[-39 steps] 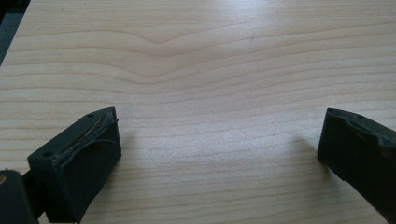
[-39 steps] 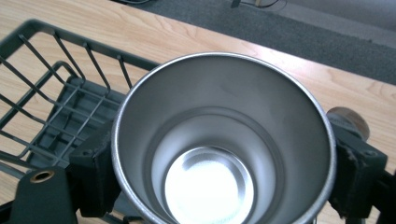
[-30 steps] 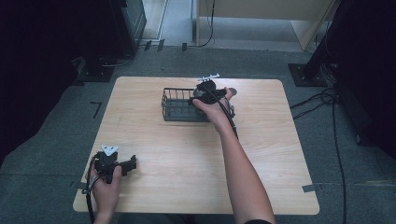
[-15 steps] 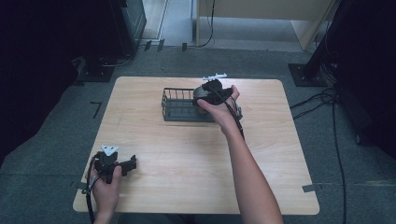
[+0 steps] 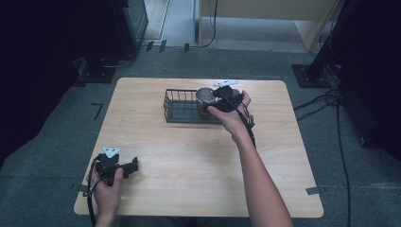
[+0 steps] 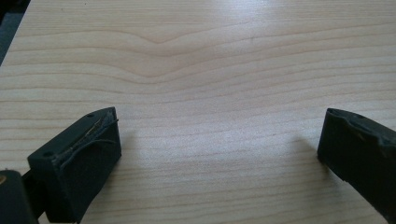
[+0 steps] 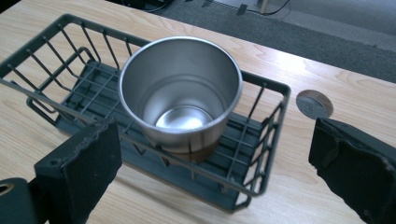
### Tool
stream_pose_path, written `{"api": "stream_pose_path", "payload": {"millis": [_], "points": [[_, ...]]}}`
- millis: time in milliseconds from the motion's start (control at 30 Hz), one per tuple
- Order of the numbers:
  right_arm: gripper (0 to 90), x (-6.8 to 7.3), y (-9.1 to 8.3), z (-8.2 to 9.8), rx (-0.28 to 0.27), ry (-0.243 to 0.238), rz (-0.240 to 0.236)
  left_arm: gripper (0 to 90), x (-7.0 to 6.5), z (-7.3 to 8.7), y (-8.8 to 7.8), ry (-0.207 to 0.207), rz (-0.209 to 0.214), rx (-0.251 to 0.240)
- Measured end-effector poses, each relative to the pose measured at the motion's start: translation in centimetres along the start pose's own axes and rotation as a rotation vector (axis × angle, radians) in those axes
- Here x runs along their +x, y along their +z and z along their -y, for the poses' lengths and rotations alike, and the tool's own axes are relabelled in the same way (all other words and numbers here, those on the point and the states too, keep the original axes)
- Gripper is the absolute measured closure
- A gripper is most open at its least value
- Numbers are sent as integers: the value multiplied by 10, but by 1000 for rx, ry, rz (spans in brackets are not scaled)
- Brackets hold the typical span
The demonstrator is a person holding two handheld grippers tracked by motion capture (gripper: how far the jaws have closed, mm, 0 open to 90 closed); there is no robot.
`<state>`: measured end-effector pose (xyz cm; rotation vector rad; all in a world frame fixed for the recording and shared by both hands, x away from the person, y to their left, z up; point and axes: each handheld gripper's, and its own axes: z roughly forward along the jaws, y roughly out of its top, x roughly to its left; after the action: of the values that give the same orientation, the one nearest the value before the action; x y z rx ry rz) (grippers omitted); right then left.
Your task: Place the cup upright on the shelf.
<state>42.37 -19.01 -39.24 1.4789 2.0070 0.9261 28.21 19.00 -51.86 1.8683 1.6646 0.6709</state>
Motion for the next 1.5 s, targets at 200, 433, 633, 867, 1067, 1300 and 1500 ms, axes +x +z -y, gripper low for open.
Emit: {"api": "stream_pose_path", "payload": {"millis": [200,433,633,867,1067,1300,1500], "points": [[20,-7,-6,9,2,-2,11,0,0,0,0,0,0,0],[20,-16,-13,19,4,-6,22,0,0,0,0,0,0,0],[20,-23,-21,28,1,2,25,0,0,0,0,0,0,0],[20,-33,-28,42,1,12,35,0,0,0,0,0,0,0],[20,-42,-33,55,11,16,54,0,0,0,0,0,0,0],[20,-54,-39,71,18,35,77,0,0,0,0,0,0,0],[20,-65,-44,85,24,55,88,0,0,0,0,0,0,0]]}}
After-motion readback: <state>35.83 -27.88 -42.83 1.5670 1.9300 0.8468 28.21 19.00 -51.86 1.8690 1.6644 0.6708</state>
